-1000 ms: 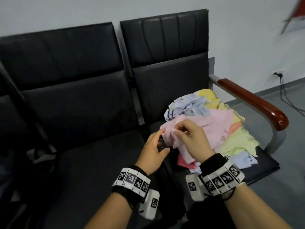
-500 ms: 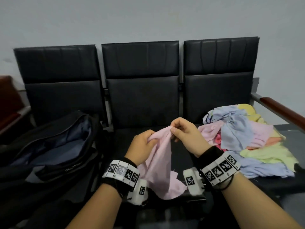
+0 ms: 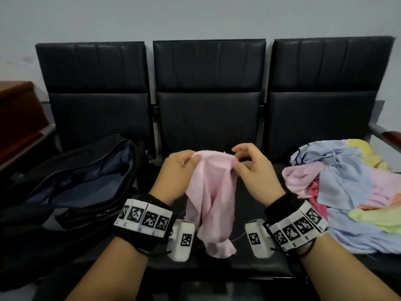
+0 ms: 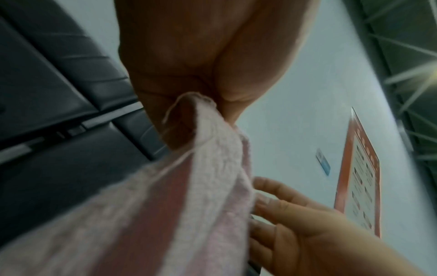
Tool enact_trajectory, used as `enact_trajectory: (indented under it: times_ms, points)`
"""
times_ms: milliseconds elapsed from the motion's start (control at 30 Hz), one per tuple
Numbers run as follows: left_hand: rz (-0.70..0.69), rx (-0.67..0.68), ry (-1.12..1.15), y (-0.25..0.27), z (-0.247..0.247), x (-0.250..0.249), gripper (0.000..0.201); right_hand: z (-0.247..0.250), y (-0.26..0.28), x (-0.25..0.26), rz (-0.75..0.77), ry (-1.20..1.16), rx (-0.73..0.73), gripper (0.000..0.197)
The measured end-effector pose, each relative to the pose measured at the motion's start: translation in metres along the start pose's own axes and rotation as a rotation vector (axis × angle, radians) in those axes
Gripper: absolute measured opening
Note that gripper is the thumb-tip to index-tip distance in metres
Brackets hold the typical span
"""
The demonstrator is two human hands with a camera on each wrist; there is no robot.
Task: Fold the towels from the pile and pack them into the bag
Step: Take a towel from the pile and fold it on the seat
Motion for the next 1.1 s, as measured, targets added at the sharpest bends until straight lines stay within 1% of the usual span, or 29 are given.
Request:
enact_trajectory:
  times_ms: [67, 167, 233, 267, 333, 400, 433, 500, 567, 633, 700, 767, 833, 967, 1033, 1100]
  points:
    - [0.011, -0.034, 0.122, -0.004, -0.002, 0.002, 0.029, -0.012, 0.005, 0.001, 0.027, 0.01, 0.071, 0.038]
    - [0.03, -0.07, 0.175, -0.007, -0.008, 0.005, 0.027, -0.037, 0.017, 0.004, 0.11, 0.077, 0.211, 0.049]
    - [0.046, -0.066, 0.201, -0.006, -0.013, 0.008, 0.028, -0.051, 0.021, -0.001, 0.12, 0.171, 0.23, 0.054]
    - [0.051, -0.062, 0.214, -0.005, -0.014, 0.01, 0.029, -0.056, 0.02, -0.004, 0.117, 0.218, 0.212, 0.052]
    - [0.058, -0.045, 0.241, -0.003, -0.015, 0.016, 0.028, -0.059, 0.017, -0.007, 0.136, 0.3, 0.165, 0.035]
    - [0.073, -0.038, 0.27, -0.002, -0.013, 0.022, 0.026, -0.057, 0.013, -0.009, 0.171, 0.299, 0.153, 0.016]
    - [0.09, -0.037, 0.294, -0.002, -0.012, 0.025, 0.025, -0.055, 0.011, -0.009, 0.179, 0.267, 0.15, 0.013]
    - [0.131, -0.012, 0.374, -0.003, -0.01, 0.03, 0.031, -0.047, 0.005, -0.01, 0.149, 0.175, 0.139, 0.016]
    - [0.124, 0.041, 0.422, -0.003, -0.008, 0.031, 0.042, -0.04, -0.001, -0.008, 0.086, 0.069, 0.159, 0.021]
    - [0.064, 0.117, 0.354, -0.001, -0.007, 0.029, 0.045, -0.037, -0.005, -0.003, 0.031, -0.045, 0.216, 0.02]
    - [-0.011, 0.206, 0.249, 0.003, -0.008, 0.024, 0.039, -0.035, -0.007, 0.003, 0.002, -0.156, 0.242, 0.016]
    - [-0.059, 0.257, 0.202, 0.007, -0.011, 0.019, 0.035, -0.033, -0.007, 0.007, -0.014, -0.239, 0.254, 0.014]
    - [-0.08, 0.242, 0.185, 0.009, -0.014, 0.019, 0.034, -0.033, -0.007, 0.011, -0.025, -0.278, 0.277, 0.015]
    - [-0.127, 0.154, 0.061, 0.009, -0.021, 0.025, 0.019, -0.032, -0.004, 0.019, -0.034, -0.264, 0.354, 0.015]
    - [-0.138, 0.098, -0.076, 0.007, -0.025, 0.033, 0.02, -0.027, -0.004, 0.022, -0.013, -0.22, 0.364, 0.015]
    - [-0.131, 0.05, -0.172, 0.006, -0.026, 0.042, 0.029, -0.017, -0.006, 0.023, -0.002, -0.198, 0.319, 0.015]
Point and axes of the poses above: each hand's wrist, its own y-axis away from the middle knuckle, its own z-axis out of the back of the hand, x = y × z, the point moved 1 cm from there along -y, towards the middle knuckle, and after that the axes turned 12 degrees about x, right-handed, at the moved point
